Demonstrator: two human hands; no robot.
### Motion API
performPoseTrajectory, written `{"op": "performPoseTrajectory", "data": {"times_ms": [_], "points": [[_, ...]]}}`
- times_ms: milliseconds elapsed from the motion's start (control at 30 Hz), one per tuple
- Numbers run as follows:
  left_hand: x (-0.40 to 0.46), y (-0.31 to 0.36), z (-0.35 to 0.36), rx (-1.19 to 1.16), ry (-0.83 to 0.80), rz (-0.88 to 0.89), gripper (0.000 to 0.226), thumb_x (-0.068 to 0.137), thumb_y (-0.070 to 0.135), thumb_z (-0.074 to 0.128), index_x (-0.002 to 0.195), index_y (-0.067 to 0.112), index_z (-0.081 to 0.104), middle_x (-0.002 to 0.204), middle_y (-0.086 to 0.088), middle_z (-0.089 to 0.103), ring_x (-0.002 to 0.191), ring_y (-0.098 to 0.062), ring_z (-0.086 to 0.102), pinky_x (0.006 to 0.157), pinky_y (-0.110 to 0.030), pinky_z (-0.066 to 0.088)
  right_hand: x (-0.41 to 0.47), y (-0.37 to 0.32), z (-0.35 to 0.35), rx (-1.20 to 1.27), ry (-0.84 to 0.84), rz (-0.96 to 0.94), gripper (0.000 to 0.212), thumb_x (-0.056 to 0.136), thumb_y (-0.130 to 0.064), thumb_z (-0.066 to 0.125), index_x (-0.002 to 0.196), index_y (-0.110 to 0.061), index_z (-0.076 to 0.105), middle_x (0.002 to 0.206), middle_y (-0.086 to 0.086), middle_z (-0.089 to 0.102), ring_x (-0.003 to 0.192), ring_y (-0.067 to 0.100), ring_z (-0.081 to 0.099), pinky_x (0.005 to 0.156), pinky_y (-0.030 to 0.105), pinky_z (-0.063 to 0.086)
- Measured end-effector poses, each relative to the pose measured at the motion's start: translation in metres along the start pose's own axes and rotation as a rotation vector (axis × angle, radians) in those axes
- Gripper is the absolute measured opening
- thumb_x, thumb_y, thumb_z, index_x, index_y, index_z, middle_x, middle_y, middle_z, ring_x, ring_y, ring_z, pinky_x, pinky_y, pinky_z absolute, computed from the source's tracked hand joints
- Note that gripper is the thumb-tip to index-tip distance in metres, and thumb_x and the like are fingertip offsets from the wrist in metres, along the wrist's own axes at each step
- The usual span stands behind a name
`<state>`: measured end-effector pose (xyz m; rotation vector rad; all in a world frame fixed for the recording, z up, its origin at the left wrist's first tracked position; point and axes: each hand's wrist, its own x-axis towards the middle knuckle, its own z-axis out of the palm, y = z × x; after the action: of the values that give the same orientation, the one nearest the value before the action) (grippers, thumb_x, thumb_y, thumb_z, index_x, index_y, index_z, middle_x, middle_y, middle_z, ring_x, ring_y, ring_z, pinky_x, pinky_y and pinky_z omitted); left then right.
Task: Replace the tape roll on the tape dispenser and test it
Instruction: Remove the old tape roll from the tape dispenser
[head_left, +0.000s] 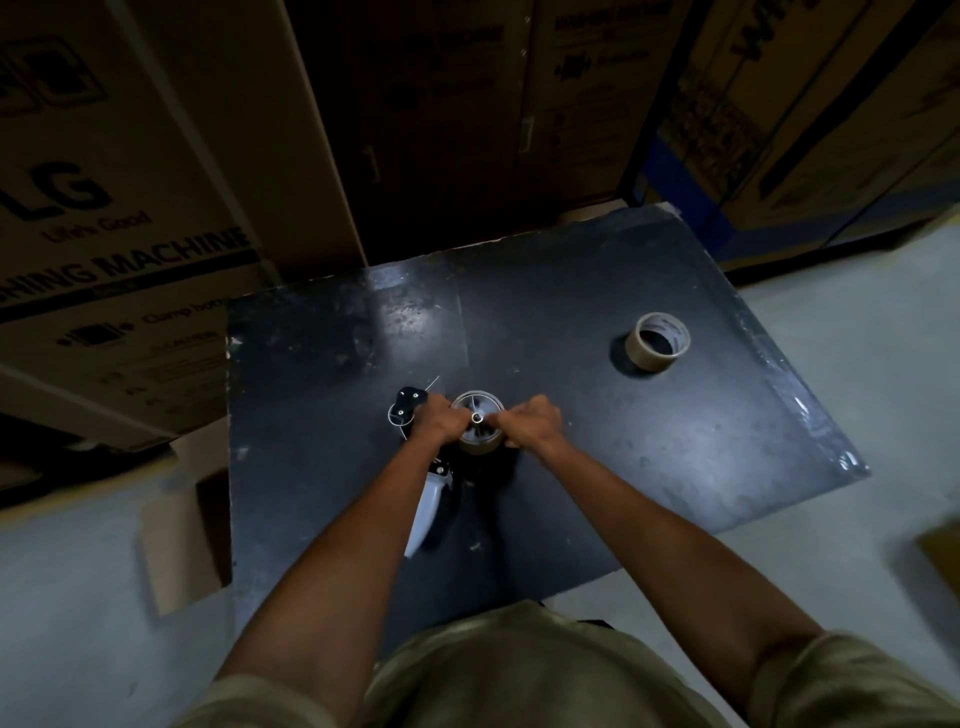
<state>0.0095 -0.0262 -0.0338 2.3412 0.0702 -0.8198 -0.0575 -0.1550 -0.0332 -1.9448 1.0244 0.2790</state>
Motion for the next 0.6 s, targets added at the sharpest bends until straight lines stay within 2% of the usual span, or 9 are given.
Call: {"op": "performPoseTrajectory", "data": {"times_ms": [67, 133, 200, 300, 333, 400, 467, 533, 600], "points": [[-0.004, 0.001, 0.000, 0.020, -0.009, 0.030, 0.031, 0.088, 0.024, 0.058, 0.107, 0.002, 0.069, 0.113, -0.020, 0.068, 0.106, -0.035, 0.063, 0.088, -0.037, 0.049, 0.000, 0.000, -0.002, 0.000, -0.047, 0.009, 0.046, 0.070, -0.038, 0.082, 0.043, -0.016, 0.051, 0.048, 0.002, 0.057, 0.042, 0.009, 0.057, 0.055, 0.022, 0.052], [-0.006, 0.002, -0.001, 0.016, -0.017, 0.033, 0.030, 0.088, 0.024, 0.057, 0.110, 0.006, 0.067, 0.115, -0.019, 0.067, 0.108, -0.035, 0.062, 0.091, -0.038, 0.050, -0.003, 0.000, -0.002, -0.006, -0.100, 0.026, 0.041, 0.073, -0.031, 0.081, 0.048, -0.017, 0.052, 0.046, 0.002, 0.053, 0.037, 0.011, 0.053, 0.047, 0.021, 0.050], [-0.008, 0.007, -0.005, 0.012, -0.069, 0.012, 0.030, 0.088, 0.022, 0.054, 0.108, 0.005, 0.067, 0.110, -0.019, 0.069, 0.102, -0.036, 0.066, 0.086, -0.038, 0.053, -0.006, 0.000, 0.000, -0.013, -0.125, 0.042, 0.028, 0.075, -0.022, 0.077, 0.055, -0.015, 0.058, 0.054, 0.005, 0.059, 0.044, 0.016, 0.059, 0.049, 0.029, 0.057], [-0.003, 0.012, -0.012, -0.016, -0.148, -0.037, 0.032, 0.085, 0.019, 0.051, 0.105, 0.000, 0.067, 0.101, -0.019, 0.071, 0.085, -0.035, 0.071, 0.066, -0.038, 0.058, -0.006, -0.003, 0.001, -0.038, -0.070, -0.001, 0.024, 0.079, -0.022, 0.070, 0.057, -0.014, 0.061, 0.067, 0.009, 0.065, 0.057, 0.022, 0.066, 0.066, 0.034, 0.061], [-0.002, 0.012, -0.013, -0.069, -0.170, -0.070, 0.031, 0.084, 0.018, 0.053, 0.106, 0.001, 0.066, 0.102, -0.018, 0.071, 0.079, -0.034, 0.070, 0.058, -0.036, 0.056, -0.004, -0.005, 0.001, -0.059, -0.048, -0.019, 0.024, 0.079, -0.025, 0.069, 0.059, -0.013, 0.063, 0.068, 0.010, 0.065, 0.066, 0.022, 0.069, 0.070, 0.033, 0.061], [-0.003, 0.010, -0.013, -0.136, -0.173, -0.100, 0.029, 0.083, 0.016, 0.055, 0.107, 0.001, 0.064, 0.103, -0.020, 0.070, 0.072, -0.031, 0.067, 0.051, -0.032, 0.055, -0.002, -0.007, 0.001, -0.075, -0.030, -0.021, 0.023, 0.077, -0.029, 0.070, 0.072, -0.006, 0.073, 0.072, 0.015, 0.066, 0.080, 0.021, 0.070, 0.067, 0.027, 0.051], [-0.001, 0.008, -0.010, -0.106, -0.125, -0.068, 0.030, 0.081, 0.016, 0.054, 0.104, 0.000, 0.065, 0.102, -0.024, 0.070, 0.076, -0.036, 0.071, 0.058, -0.039, 0.057, -0.002, -0.010, 0.002, -0.082, -0.035, -0.021, 0.044, 0.066, -0.037, 0.066, 0.088, 0.000, 0.076, 0.081, 0.021, 0.066, 0.087, 0.020, 0.069, 0.064, 0.024, 0.041], [-0.001, 0.006, -0.008, -0.064, -0.089, -0.037, 0.030, 0.082, 0.015, 0.054, 0.101, -0.003, 0.067, 0.100, -0.024, 0.071, 0.083, -0.038, 0.071, 0.066, -0.041, 0.058, -0.003, -0.013, 0.003, -0.094, -0.043, -0.031, 0.066, 0.056, -0.045, 0.054, 0.098, 0.002, 0.074, 0.100, 0.025, 0.072, 0.102, 0.028, 0.070, 0.067, 0.022, 0.037], [0.000, 0.004, -0.006, -0.065, -0.075, -0.029, 0.029, 0.083, 0.016, 0.055, 0.100, -0.004, 0.068, 0.100, -0.023, 0.071, 0.087, -0.037, 0.071, 0.072, -0.043, 0.059, -0.002, -0.015, 0.005, -0.088, -0.040, -0.034, 0.073, 0.053, -0.047, 0.051, 0.102, 0.002, 0.073, 0.109, 0.024, 0.072, 0.109, 0.034, 0.068, 0.069, 0.024, 0.037]]}}
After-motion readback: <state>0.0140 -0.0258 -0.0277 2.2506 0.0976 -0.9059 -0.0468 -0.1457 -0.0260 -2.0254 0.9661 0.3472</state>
